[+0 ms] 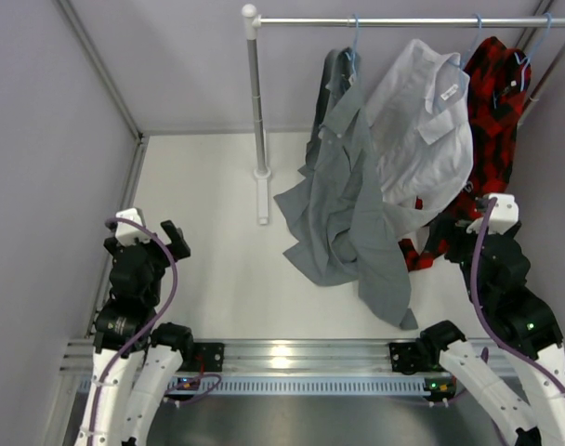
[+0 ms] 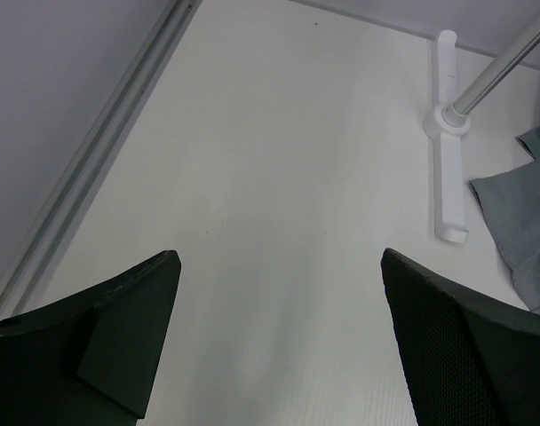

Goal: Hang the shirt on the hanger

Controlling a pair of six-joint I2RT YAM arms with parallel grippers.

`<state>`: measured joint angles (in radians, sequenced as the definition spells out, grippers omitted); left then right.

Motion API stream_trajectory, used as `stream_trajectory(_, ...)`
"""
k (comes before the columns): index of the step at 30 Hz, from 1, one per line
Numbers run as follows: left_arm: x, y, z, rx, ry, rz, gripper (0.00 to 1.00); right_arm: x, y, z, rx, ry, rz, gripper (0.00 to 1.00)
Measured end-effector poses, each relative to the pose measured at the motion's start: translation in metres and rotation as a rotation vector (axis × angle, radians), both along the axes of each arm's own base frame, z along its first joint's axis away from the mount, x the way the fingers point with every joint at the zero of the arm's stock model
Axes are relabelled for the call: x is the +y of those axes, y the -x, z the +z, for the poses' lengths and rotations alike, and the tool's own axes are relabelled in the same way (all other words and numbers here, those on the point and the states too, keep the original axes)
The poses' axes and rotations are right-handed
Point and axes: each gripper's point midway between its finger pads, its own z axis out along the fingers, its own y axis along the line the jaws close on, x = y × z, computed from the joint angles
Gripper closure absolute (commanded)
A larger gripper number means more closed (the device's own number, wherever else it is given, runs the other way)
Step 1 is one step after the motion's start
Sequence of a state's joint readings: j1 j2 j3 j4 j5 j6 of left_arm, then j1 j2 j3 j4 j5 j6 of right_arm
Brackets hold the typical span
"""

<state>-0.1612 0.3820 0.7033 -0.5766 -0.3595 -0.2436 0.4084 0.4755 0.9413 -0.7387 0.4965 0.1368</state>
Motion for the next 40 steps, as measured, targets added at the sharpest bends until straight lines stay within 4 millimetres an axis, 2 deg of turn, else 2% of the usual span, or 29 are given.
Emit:
stream_trajectory(3,-0.004,0.0,0.0,-0.002,0.0,-0.02,0.02,-0.007,0.009,-0.006,0.005,0.004,-0.023,0.0)
stream_trajectory(6,-0.008,-0.001,0.0,-0.001,0.001,-0.045,0.02,-0.012,0.014,-0.001,-0.023,-0.004,-0.037,0.01)
stream_trajectory(14,-0.016,0.001,0.002,-0.011,0.006,-0.088,0.02,-0.012,0.012,-0.005,-0.011,0.002,-0.042,0.0)
stream_trajectory(21,-0.024,0.0,0.001,-0.009,0.013,-0.128,0.02,-0.011,0.014,-0.029,0.018,-0.001,-0.035,0.01)
stream_trajectory(40,-0.033,0.0,0.001,-0.01,0.025,-0.179,0.02,-0.01,0.013,-0.03,0.023,0.005,-0.033,0.01)
